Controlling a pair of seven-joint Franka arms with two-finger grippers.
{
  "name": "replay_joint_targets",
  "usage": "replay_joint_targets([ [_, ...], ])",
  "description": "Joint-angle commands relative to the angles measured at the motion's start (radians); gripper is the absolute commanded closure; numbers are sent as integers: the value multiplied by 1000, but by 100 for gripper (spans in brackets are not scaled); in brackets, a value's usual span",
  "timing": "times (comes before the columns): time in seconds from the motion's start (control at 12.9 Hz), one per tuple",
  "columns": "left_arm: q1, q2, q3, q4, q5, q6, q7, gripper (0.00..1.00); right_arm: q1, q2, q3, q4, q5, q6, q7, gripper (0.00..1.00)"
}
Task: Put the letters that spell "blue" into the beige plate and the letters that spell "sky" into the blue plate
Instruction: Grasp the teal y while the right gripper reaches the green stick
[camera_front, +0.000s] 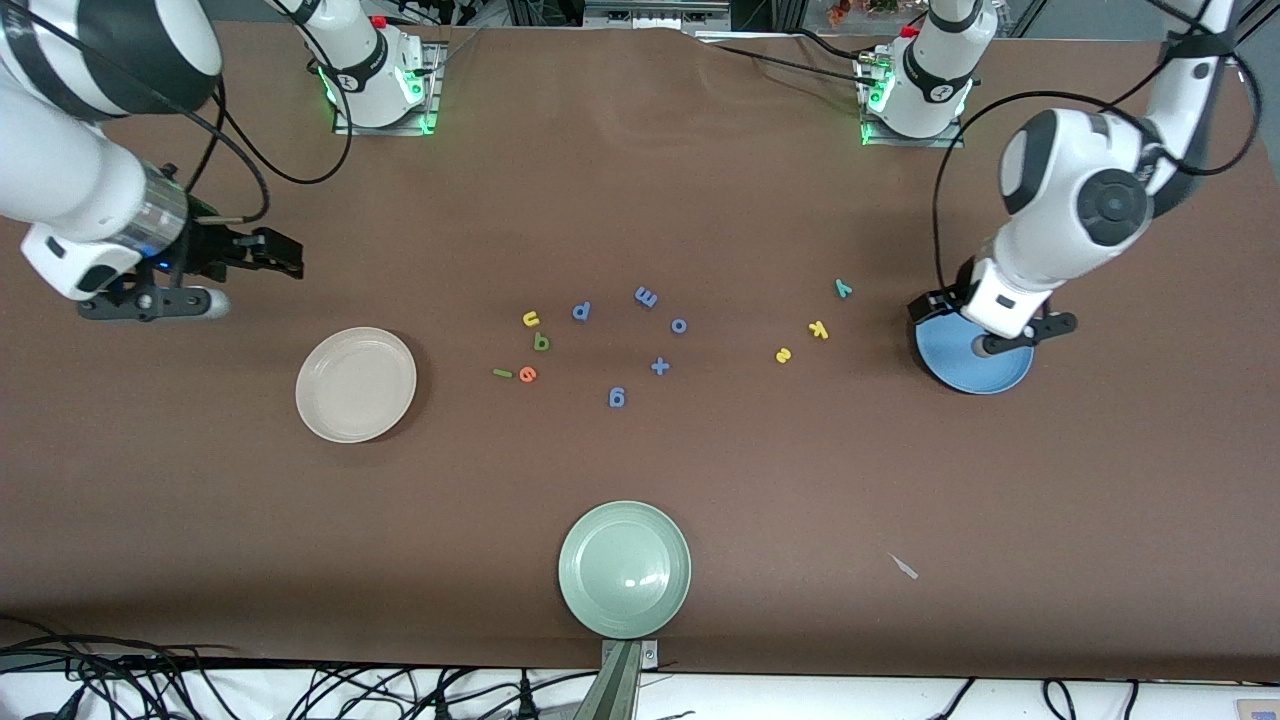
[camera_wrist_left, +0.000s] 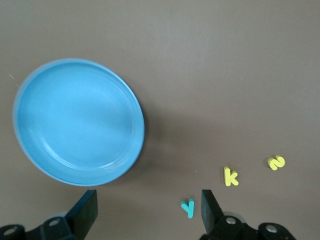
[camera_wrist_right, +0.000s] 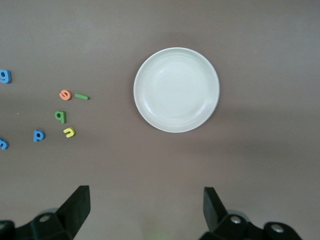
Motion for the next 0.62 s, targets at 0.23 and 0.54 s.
replay_joint_targets([
  [0.23, -5, -12, -77, -243, -22, 280, -140, 8, 143, 85, 1, -90, 3, 224, 230, 0],
  [0.54, -3, 77, -153, -298, -22, 471, -270, 8, 250, 218, 1, -93, -3, 394, 431, 0],
])
